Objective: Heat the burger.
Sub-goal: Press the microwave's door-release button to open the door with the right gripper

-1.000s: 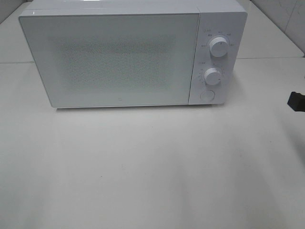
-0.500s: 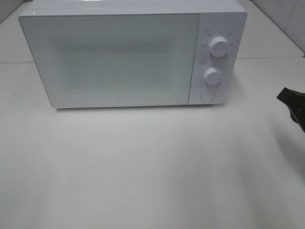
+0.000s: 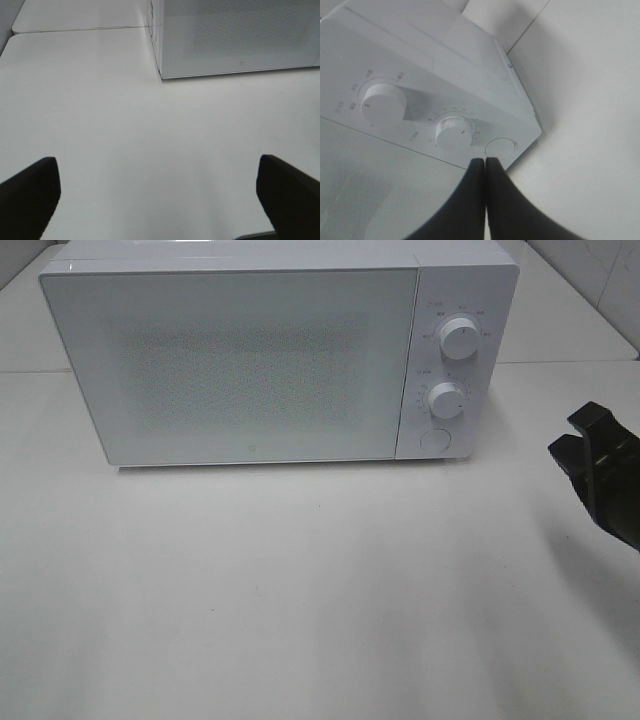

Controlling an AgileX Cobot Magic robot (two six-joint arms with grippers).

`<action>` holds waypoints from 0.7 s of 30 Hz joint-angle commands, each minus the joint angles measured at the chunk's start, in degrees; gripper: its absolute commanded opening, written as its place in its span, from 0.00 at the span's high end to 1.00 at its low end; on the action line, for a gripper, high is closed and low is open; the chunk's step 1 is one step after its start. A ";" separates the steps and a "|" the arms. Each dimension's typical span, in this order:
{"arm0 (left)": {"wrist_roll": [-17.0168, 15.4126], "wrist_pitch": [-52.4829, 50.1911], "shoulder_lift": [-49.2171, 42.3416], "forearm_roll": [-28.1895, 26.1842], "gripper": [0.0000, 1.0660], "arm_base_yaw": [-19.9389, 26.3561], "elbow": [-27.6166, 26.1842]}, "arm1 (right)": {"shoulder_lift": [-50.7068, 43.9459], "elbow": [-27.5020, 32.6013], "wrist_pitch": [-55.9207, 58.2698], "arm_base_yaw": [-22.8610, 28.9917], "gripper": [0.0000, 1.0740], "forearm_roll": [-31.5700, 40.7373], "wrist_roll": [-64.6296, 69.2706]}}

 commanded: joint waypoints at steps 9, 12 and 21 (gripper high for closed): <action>-0.11 -0.06 -0.23 -0.17 0.04 0.11 0.11 | 10.43 -5.04 -0.52 6.07 0.99 4.58 17.93; -0.11 -0.06 -0.23 -0.17 0.04 0.11 0.11 | 13.18 -8.02 0.00 7.51 0.99 4.93 21.08; -0.11 -0.06 -0.23 -0.17 0.04 0.11 0.11 | 20.40 -17.30 4.76 10.37 1.00 8.08 23.43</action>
